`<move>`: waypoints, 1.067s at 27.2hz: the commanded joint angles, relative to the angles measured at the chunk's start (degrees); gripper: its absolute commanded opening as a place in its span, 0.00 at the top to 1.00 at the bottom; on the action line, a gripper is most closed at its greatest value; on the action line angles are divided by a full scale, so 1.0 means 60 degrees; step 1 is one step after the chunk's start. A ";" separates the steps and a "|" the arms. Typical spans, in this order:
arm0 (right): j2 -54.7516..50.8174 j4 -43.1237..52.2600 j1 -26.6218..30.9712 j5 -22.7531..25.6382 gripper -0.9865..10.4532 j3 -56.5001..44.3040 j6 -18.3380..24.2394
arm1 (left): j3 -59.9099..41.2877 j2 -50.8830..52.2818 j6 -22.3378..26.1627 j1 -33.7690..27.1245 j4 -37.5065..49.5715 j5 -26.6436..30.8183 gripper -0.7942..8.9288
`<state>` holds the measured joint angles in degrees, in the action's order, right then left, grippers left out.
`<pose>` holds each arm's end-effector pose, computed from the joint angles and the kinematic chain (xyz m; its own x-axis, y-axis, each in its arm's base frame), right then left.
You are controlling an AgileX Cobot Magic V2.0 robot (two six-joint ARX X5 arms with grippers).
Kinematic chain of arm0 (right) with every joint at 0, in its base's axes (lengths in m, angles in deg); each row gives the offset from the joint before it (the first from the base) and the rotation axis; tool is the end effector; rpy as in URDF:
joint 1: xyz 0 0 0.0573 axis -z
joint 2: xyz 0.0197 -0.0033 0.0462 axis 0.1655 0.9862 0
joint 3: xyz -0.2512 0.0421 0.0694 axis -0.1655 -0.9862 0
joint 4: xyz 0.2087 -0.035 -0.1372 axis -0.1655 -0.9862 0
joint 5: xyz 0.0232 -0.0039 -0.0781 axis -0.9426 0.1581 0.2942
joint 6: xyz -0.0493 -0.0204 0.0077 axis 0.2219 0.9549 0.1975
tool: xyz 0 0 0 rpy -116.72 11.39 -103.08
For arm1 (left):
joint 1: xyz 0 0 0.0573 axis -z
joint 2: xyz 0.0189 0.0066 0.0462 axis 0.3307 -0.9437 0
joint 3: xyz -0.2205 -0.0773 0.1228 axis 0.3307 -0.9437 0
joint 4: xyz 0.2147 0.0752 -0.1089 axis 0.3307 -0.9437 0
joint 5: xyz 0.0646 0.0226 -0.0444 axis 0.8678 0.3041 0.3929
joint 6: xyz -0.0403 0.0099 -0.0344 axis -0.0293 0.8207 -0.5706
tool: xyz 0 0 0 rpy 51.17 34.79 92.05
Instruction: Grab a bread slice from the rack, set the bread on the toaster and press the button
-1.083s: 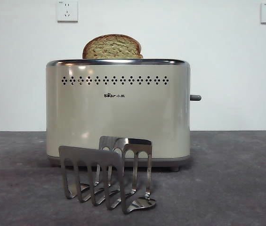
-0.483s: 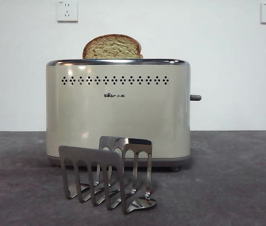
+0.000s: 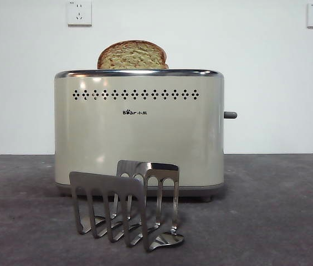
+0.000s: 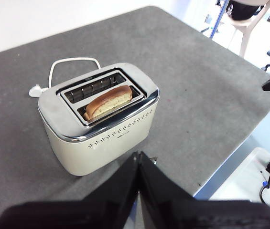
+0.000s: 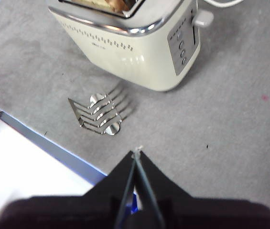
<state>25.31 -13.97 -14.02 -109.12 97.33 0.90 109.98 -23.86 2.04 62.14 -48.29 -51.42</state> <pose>0.0744 0.0207 0.3642 0.5192 0.5581 -0.6473 -0.5305 0.8042 0.2679 0.0473 -0.0439 0.4830 0.6440 -0.5914 -0.4854 0.6194 0.7754 -0.1229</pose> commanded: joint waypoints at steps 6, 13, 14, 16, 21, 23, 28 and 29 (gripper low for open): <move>0.0295 -0.0178 -0.0007 0.0007 0.91 -0.0073 0.0106 | -0.0018 -0.0922 -0.0062 0.0015 0.0040 -0.0022 0.92; 0.0780 -0.0178 -0.0007 0.0007 0.91 -0.0073 0.0106 | -0.0018 -0.1468 -0.0062 -0.0339 0.0040 -0.0051 0.92; 0.0856 -0.0178 -0.0007 0.0007 0.91 -0.0073 0.0106 | -0.0018 -0.1468 -0.0062 -0.0470 0.0040 -0.0047 0.92; 0.1053 -0.0164 -0.0007 0.0007 0.91 -0.0073 0.0106 | -0.0022 -0.1450 -0.0062 -0.0736 0.0040 -0.0080 0.92; 0.1610 -0.0109 -0.0007 0.0007 0.91 -0.0073 0.0106 | -0.0295 -0.0969 -0.0062 -0.1934 0.0040 -0.0076 0.92; 0.1814 -0.0102 -0.0007 0.0007 0.91 -0.0073 0.0106 | -0.0885 -0.0535 -0.0062 -0.2554 0.0047 -0.0069 0.92; 0.2364 -0.0073 -0.0007 0.0197 0.91 -0.0073 0.0109 | -0.3971 0.1206 -0.0051 -0.3741 0.1453 -0.0073 0.92; 0.2565 -0.0069 -0.0007 0.0288 0.91 -0.0073 0.0109 | -0.5202 0.1938 0.0226 -0.4098 0.2087 -0.0044 0.92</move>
<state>40.67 -14.61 -14.02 -107.44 97.33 1.01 82.51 -13.61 2.41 37.95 -36.34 -51.81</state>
